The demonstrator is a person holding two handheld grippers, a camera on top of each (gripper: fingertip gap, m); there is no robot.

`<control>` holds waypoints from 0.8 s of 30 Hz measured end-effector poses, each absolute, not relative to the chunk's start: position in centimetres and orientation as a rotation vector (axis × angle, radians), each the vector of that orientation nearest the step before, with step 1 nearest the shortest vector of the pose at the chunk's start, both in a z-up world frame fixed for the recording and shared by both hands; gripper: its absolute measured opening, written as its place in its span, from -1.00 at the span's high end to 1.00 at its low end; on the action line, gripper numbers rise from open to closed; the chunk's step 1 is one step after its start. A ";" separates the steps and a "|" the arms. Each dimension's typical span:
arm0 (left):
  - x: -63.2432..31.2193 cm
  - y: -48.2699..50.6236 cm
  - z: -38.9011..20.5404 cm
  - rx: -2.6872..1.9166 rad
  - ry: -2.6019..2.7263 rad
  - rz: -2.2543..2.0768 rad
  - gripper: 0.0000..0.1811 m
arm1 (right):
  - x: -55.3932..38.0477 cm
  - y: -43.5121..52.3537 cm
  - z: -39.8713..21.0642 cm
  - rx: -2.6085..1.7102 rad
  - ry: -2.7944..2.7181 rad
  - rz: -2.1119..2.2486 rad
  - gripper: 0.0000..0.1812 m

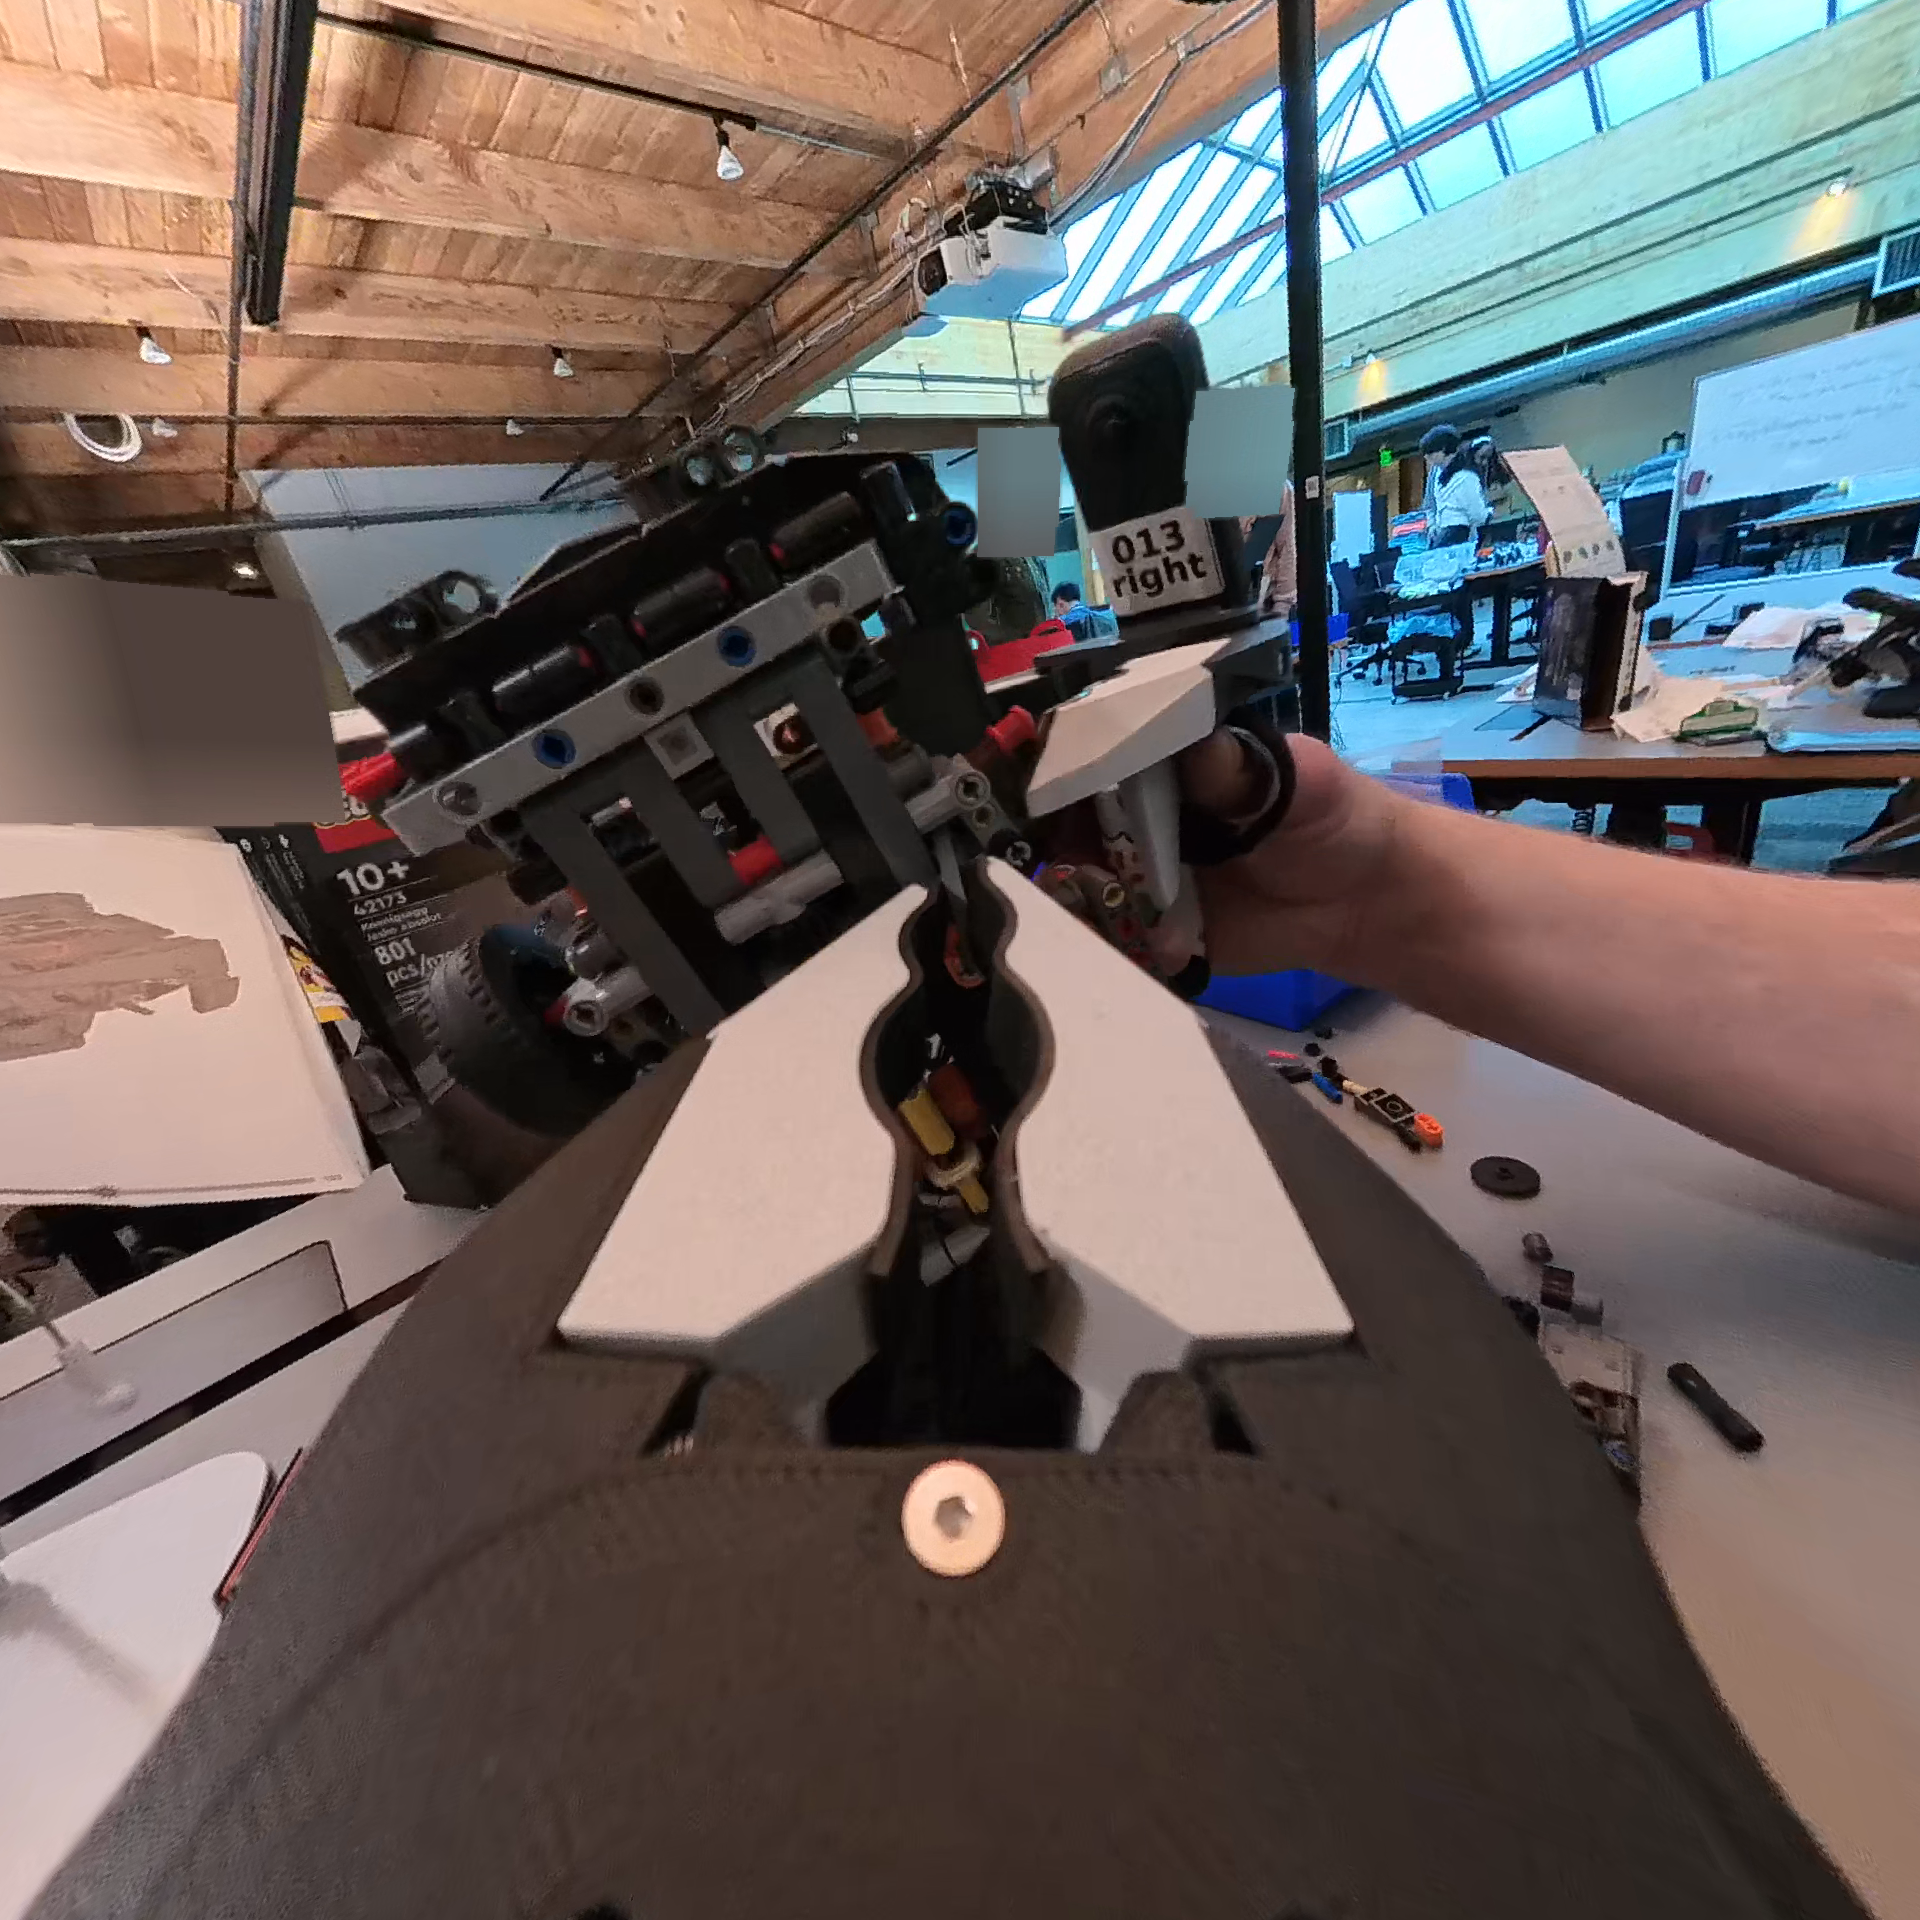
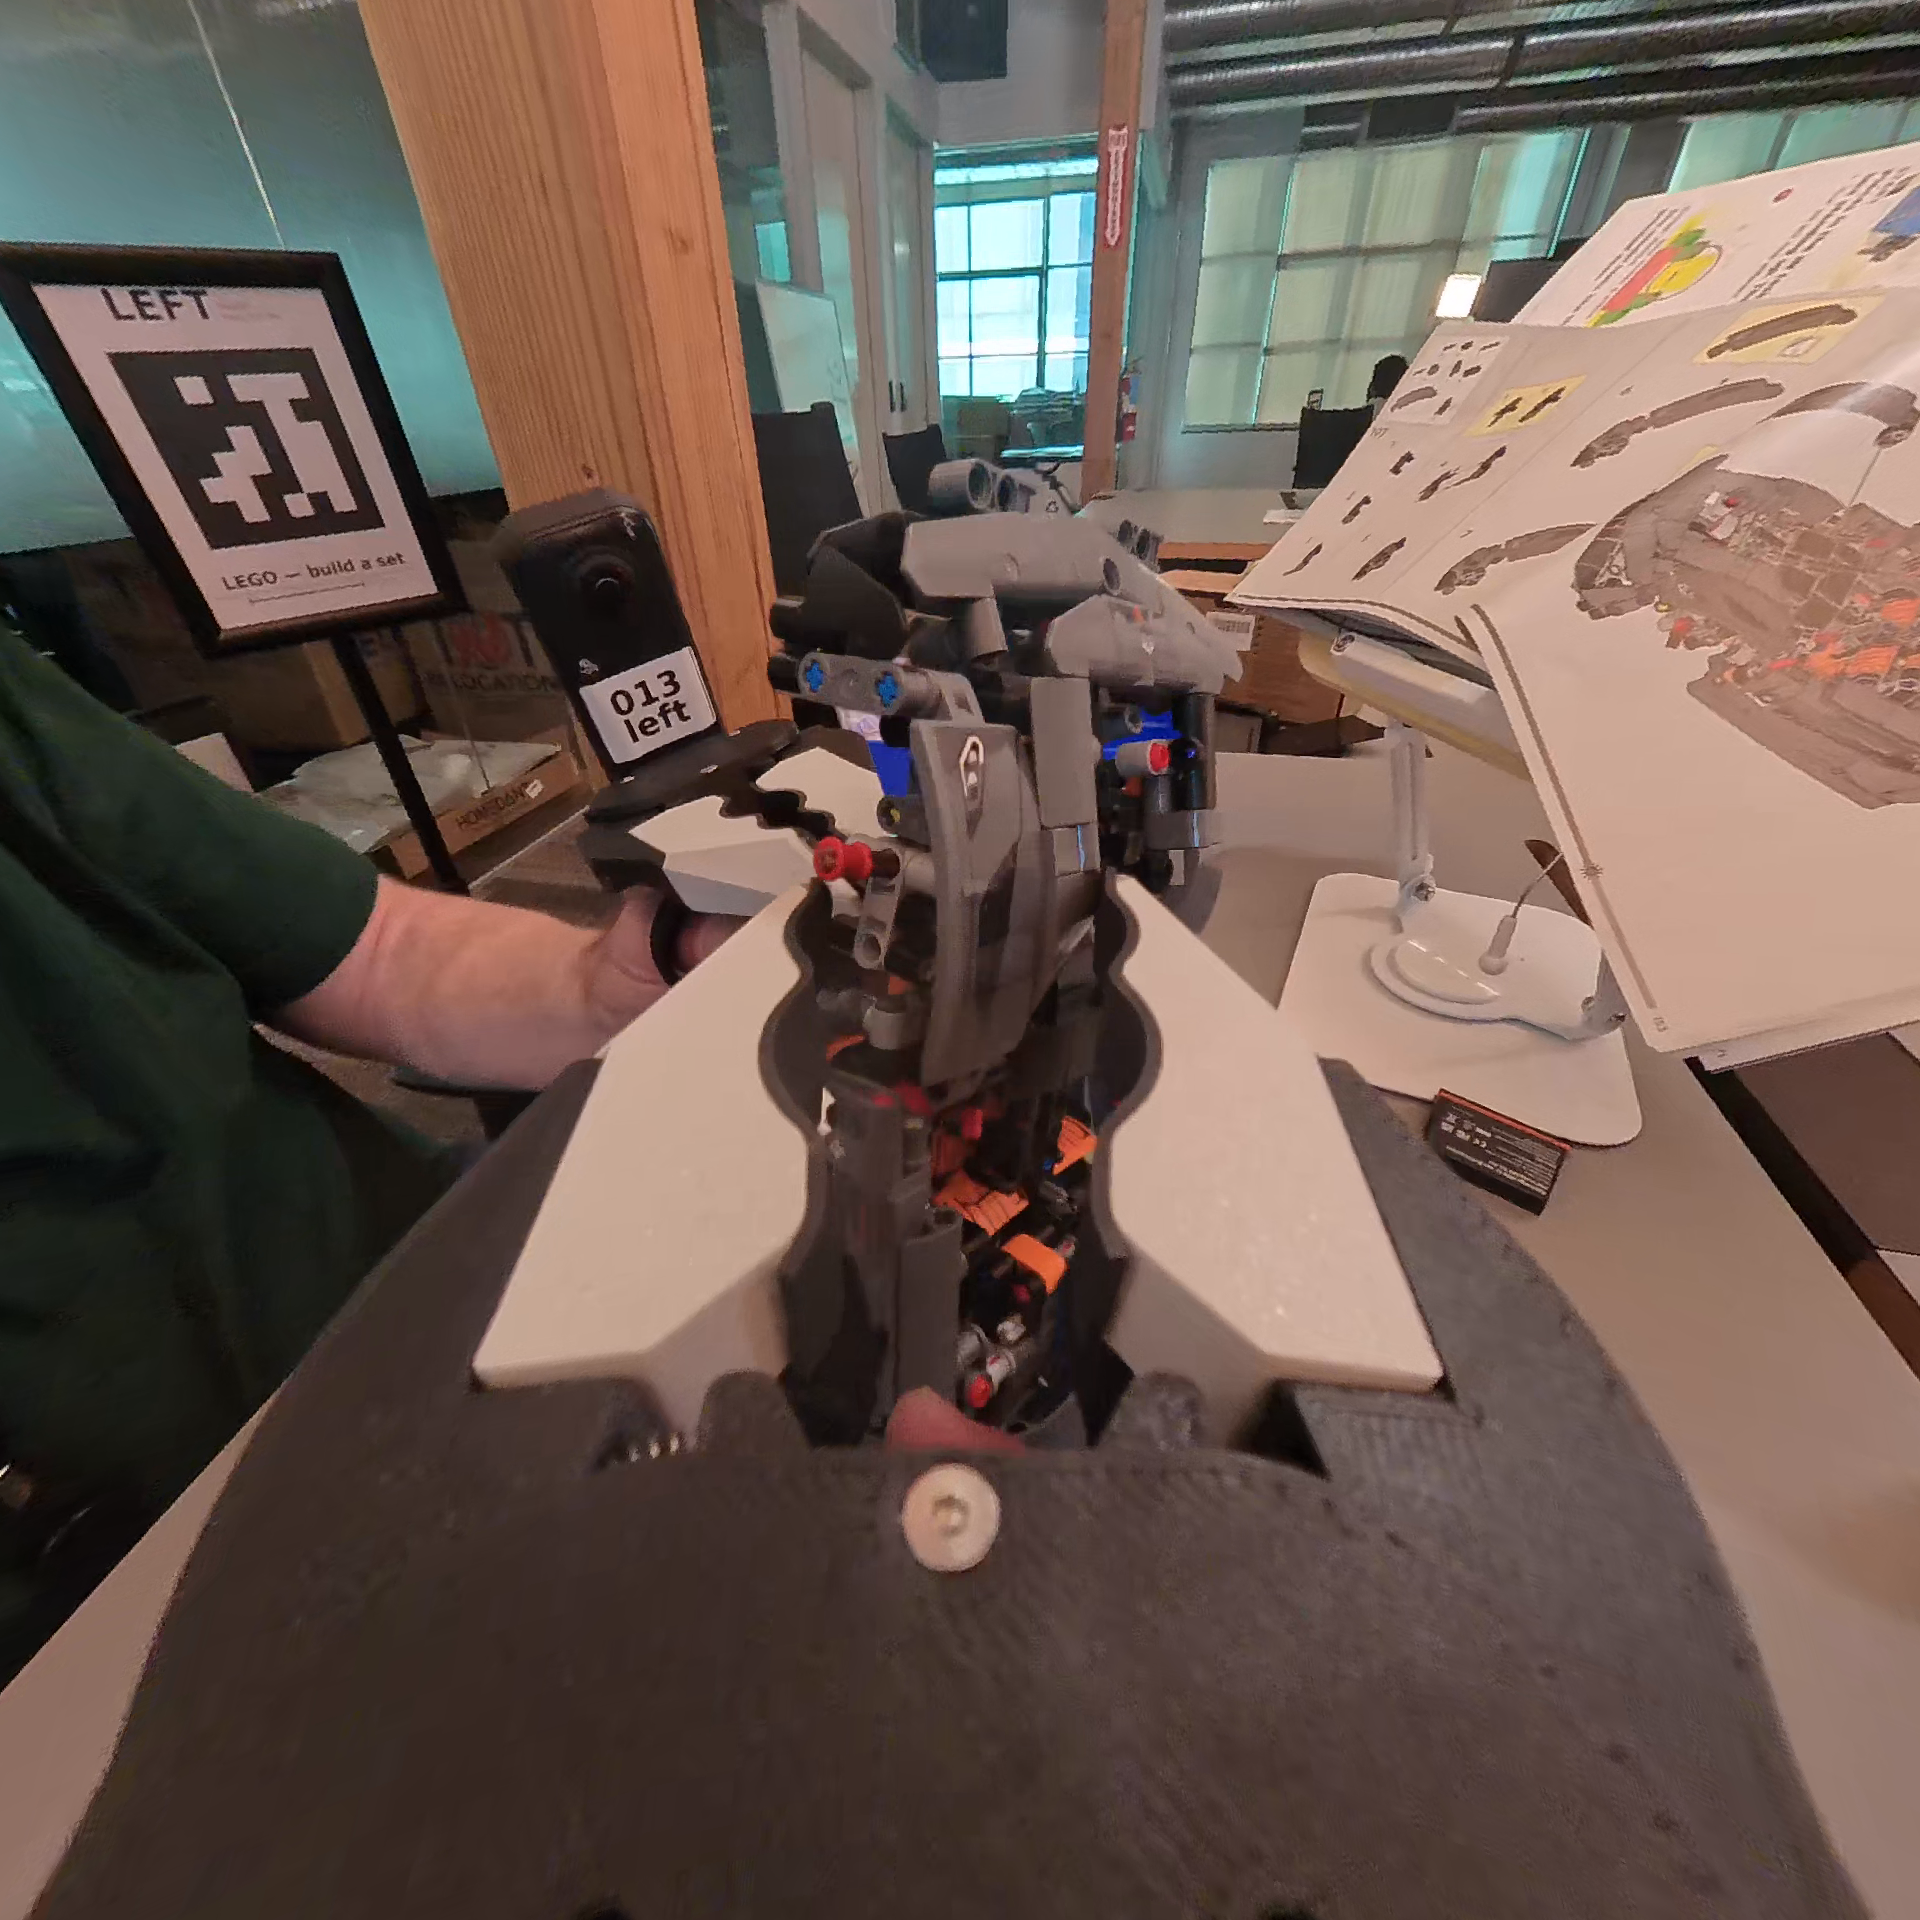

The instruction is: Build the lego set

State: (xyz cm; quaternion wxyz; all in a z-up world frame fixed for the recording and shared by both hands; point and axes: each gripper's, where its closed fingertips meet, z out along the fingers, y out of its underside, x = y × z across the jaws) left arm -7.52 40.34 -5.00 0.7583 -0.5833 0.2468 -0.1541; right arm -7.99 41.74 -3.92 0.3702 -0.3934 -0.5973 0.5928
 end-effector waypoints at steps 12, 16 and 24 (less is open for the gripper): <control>-8.9 41.5 -4.2 -1.258 0.411 -0.347 0.99 | -9.8 43.1 -3.8 -1.047 -1.397 1.488 0.50; -9.0 41.6 -4.3 -1.233 0.378 -0.284 0.99 | -9.9 43.2 -3.9 -1.045 -1.374 1.503 0.50; -8.9 40.8 -4.7 -1.260 0.405 -0.251 0.98 | -10.0 42.5 -4.1 -1.026 -1.433 1.470 0.50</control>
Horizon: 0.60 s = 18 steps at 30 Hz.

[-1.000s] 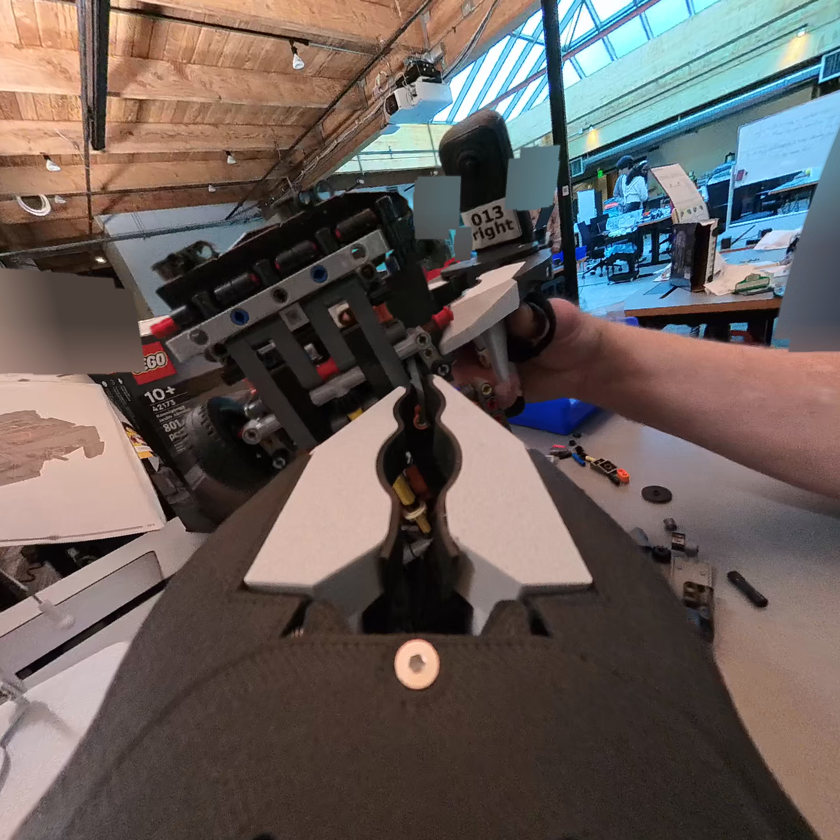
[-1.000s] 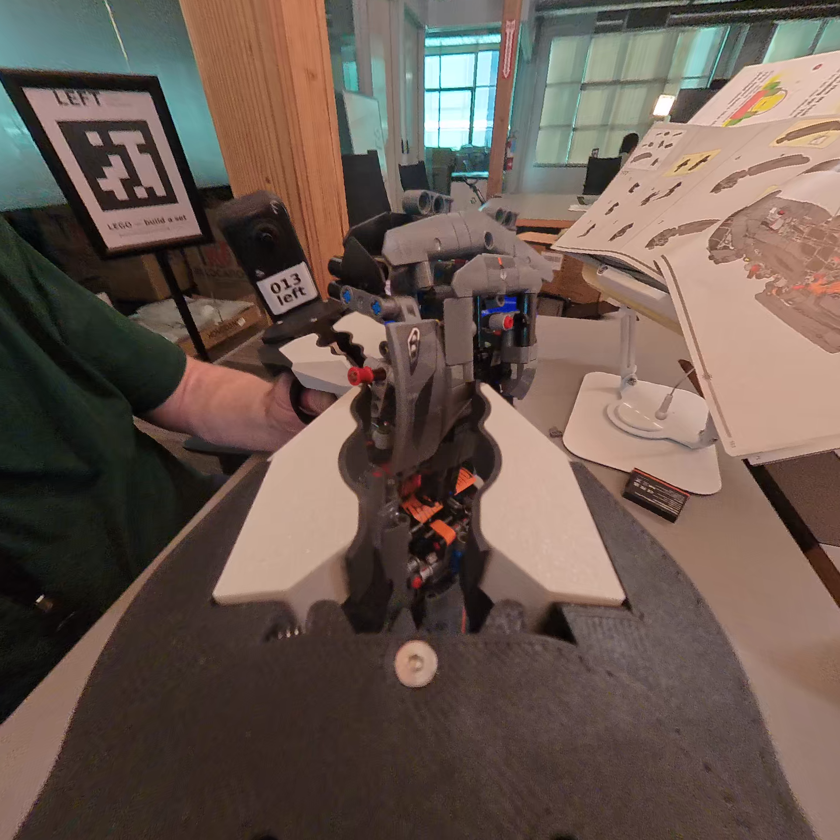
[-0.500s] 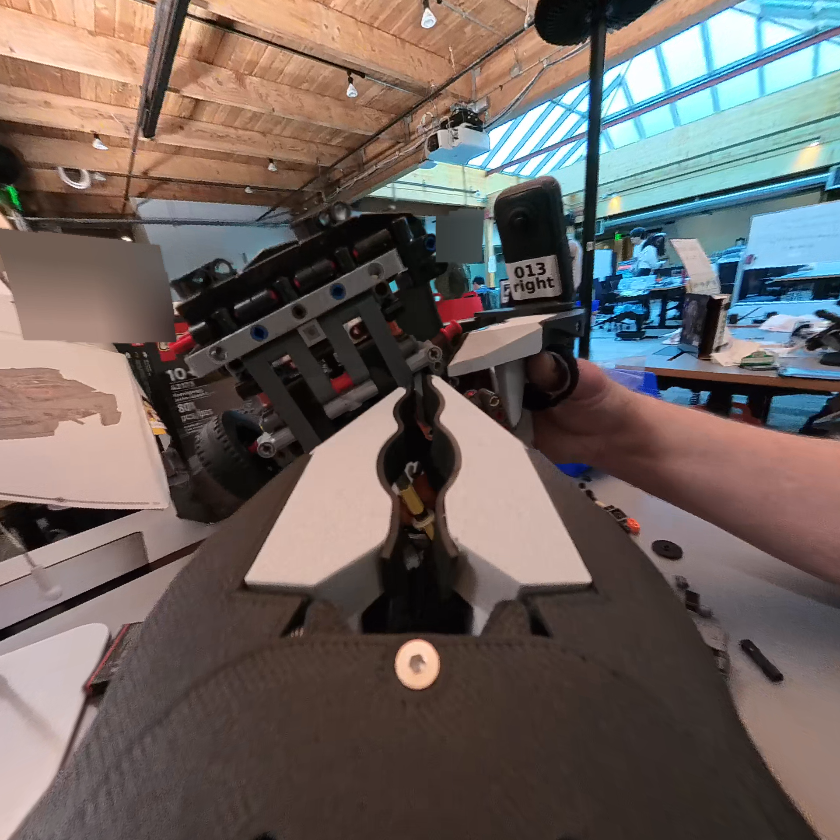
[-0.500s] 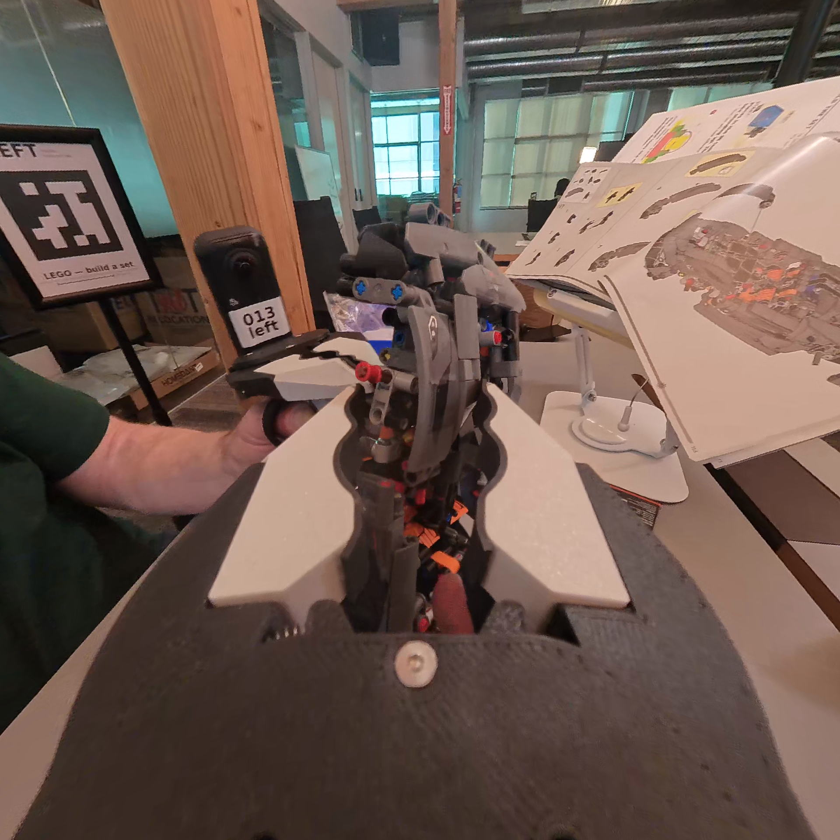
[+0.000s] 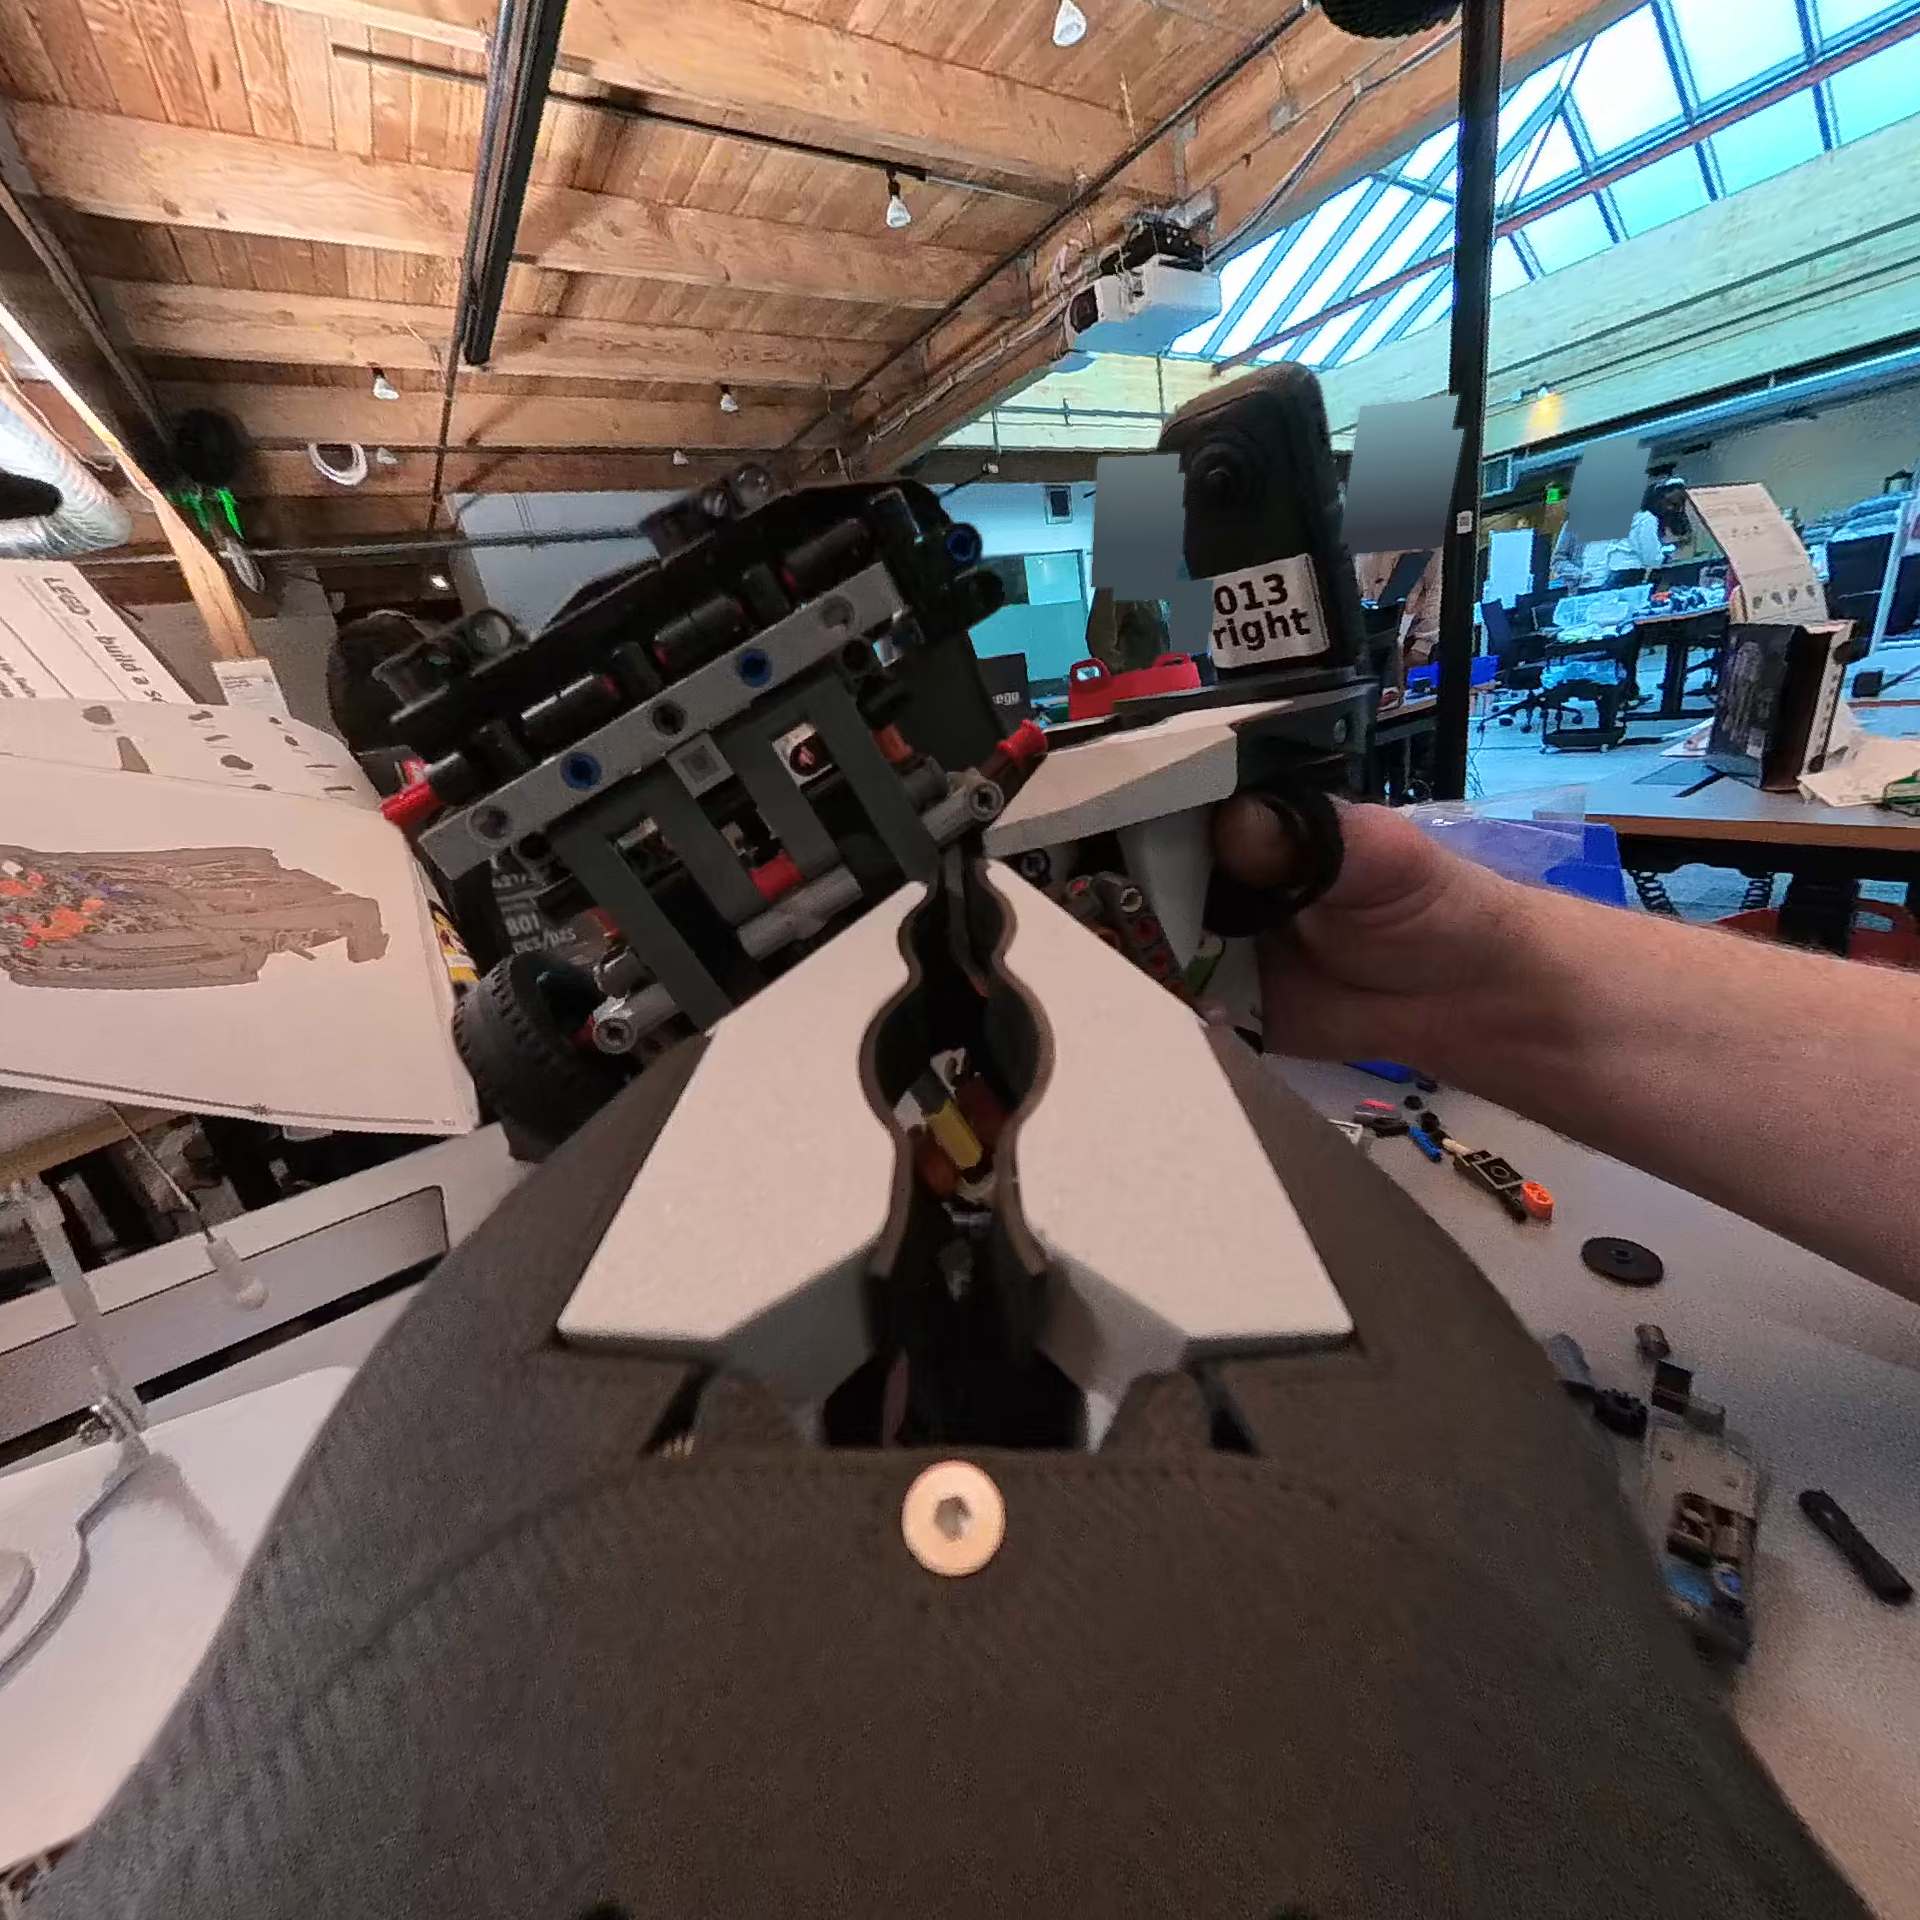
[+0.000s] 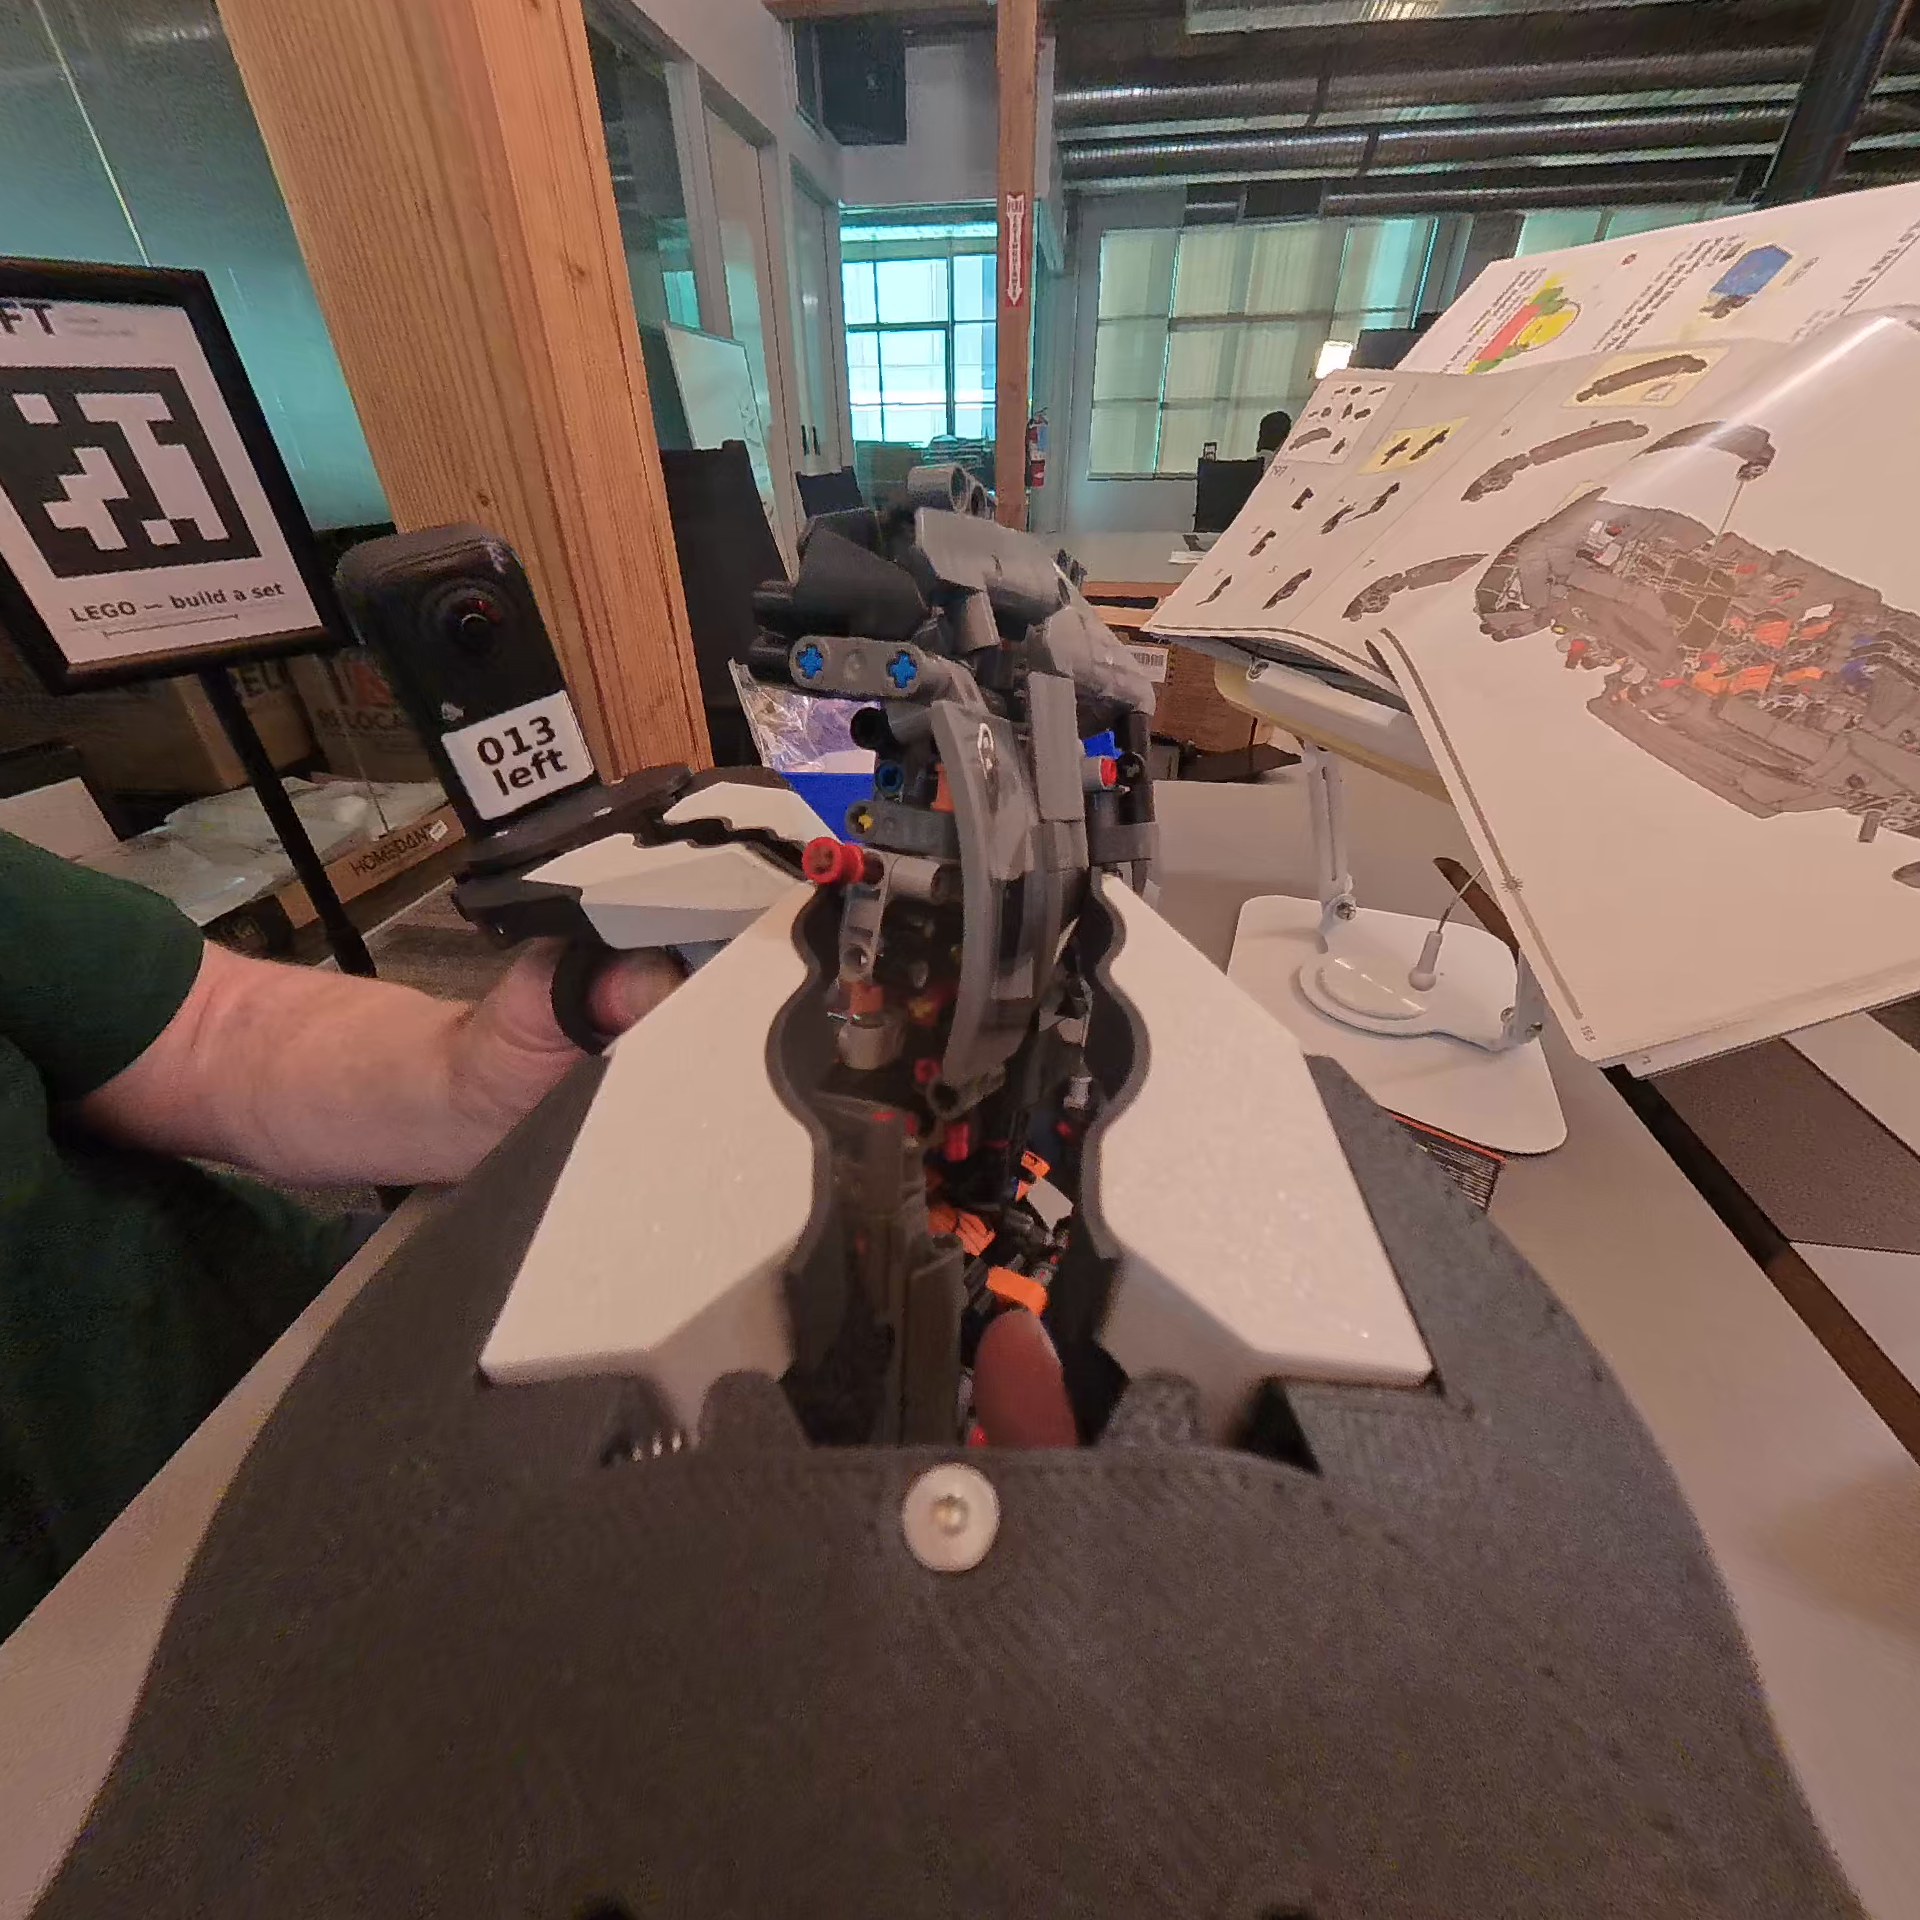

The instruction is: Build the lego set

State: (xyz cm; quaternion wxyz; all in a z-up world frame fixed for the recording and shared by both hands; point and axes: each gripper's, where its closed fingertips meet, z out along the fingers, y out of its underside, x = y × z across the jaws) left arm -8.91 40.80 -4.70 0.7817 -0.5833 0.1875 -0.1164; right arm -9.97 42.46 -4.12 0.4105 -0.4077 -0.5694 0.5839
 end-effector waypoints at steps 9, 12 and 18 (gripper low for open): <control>-8.9 40.8 -5.0 -1.316 0.419 -0.201 0.97 | -10.1 42.5 -4.2 -1.028 -1.450 1.424 0.51; -8.9 40.7 -5.0 -1.322 0.415 -0.182 0.96 | -10.1 42.4 -4.2 -1.027 -1.459 1.406 0.51; -9.2 40.6 -5.0 -1.350 0.416 -0.124 0.90 | -10.2 42.3 -4.2 -1.026 -1.462 1.401 0.51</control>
